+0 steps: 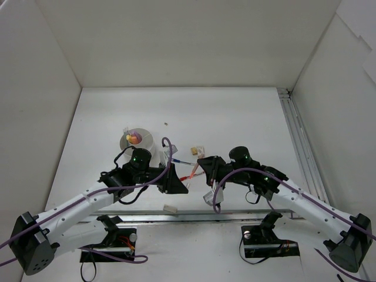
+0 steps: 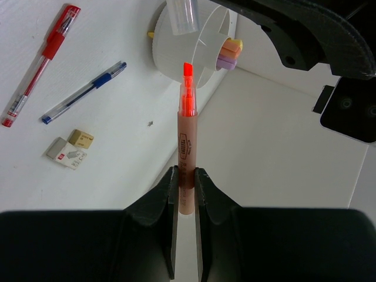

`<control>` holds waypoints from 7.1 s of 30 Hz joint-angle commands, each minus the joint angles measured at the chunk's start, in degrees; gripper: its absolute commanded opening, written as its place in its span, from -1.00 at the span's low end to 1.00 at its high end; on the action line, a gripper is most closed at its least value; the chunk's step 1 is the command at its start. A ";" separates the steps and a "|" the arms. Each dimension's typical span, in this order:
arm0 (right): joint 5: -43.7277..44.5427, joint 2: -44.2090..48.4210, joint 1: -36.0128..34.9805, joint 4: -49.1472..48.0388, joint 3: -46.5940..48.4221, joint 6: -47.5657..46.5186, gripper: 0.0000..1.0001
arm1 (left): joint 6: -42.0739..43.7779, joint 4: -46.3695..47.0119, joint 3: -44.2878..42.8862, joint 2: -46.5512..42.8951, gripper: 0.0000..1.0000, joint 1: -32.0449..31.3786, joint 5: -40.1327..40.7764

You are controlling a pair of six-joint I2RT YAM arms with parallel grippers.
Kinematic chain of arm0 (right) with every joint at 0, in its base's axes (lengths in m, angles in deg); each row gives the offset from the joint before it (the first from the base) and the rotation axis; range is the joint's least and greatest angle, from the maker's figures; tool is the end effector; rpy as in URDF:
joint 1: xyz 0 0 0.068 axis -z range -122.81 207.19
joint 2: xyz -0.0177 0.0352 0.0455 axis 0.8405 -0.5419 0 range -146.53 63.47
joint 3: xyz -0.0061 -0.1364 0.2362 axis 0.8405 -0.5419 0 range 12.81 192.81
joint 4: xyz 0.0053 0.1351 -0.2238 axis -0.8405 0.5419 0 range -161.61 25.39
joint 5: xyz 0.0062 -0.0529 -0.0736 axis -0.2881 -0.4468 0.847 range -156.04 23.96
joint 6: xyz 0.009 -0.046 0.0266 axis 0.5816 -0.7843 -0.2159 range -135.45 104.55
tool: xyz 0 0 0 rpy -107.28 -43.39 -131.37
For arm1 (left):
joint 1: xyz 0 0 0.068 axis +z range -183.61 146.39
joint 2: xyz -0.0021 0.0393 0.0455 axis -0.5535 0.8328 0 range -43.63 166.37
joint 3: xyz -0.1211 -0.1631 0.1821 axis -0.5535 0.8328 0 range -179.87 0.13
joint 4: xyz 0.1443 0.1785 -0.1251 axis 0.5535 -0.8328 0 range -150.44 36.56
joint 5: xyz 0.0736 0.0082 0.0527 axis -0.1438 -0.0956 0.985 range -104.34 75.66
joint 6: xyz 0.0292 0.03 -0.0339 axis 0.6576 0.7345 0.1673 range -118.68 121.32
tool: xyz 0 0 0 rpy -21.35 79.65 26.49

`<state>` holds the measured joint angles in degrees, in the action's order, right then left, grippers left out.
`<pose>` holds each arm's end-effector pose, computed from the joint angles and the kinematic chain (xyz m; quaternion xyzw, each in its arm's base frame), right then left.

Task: Sort the stationery into containers
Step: Close the pen cap on the pen, then place the pen in the storage box.

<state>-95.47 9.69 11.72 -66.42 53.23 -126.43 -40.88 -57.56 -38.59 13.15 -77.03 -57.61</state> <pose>0.1388 0.1661 0.2949 -0.7989 0.0150 -0.1321 0.5866 0.1425 -0.1685 0.2778 0.2139 0.7692 -0.5769 0.1726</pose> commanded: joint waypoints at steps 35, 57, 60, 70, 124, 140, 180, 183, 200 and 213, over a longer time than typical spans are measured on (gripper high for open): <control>-3.88 -0.09 -0.67 1.23 2.90 1.20 -1.00 | 0.71 5.25 -2.50 1.50 -1.00 0.35 -2.35; -8.28 1.13 -0.76 6.76 2.55 -3.10 -1.00 | -0.17 6.67 -1.89 0.27 -1.00 0.88 -1.65; -9.06 1.31 -1.11 7.03 2.64 -3.37 -1.00 | -0.26 6.76 -1.97 0.88 -1.00 0.88 -1.65; -3.01 -1.85 -4.36 5.81 4.04 -2.76 -1.00 | -1.49 7.20 -3.73 3.43 -1.00 0.88 -2.79; -14.16 -9.59 -15.70 20.37 9.23 0.85 -1.00 | 20.39 11.76 -18.85 4.31 -1.00 1.93 18.92; -14.95 -14.16 -16.49 26.97 13.98 -0.38 -1.00 | 27.60 7.37 -29.04 10.28 -1.00 1.93 14.00; -22.76 -27.42 2.75 12.92 34.79 44.65 -1.00 | 27.78 -2.47 -19.65 -11.50 0.99 1.93 39.56; -28.65 -30.85 6.71 9.32 38.75 54.50 -1.00 | 26.47 -4.23 -18.32 -15.01 0.99 1.93 45.35; 8.67 -26.82 1.98 -55.34 20.69 123.11 -1.00 | 22.07 5.42 -15.33 -13.37 0.99 2.46 60.40; 21.60 -23.48 -7.79 -58.54 12.84 119.68 -1.00 | 16.01 10.53 -15.07 -8.79 0.85 6.67 57.07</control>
<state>-78.88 -16.87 5.09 -116.99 65.78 -5.87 -21.80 -53.76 -52.05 3.90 -72.31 0.57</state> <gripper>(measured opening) 0.099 0.948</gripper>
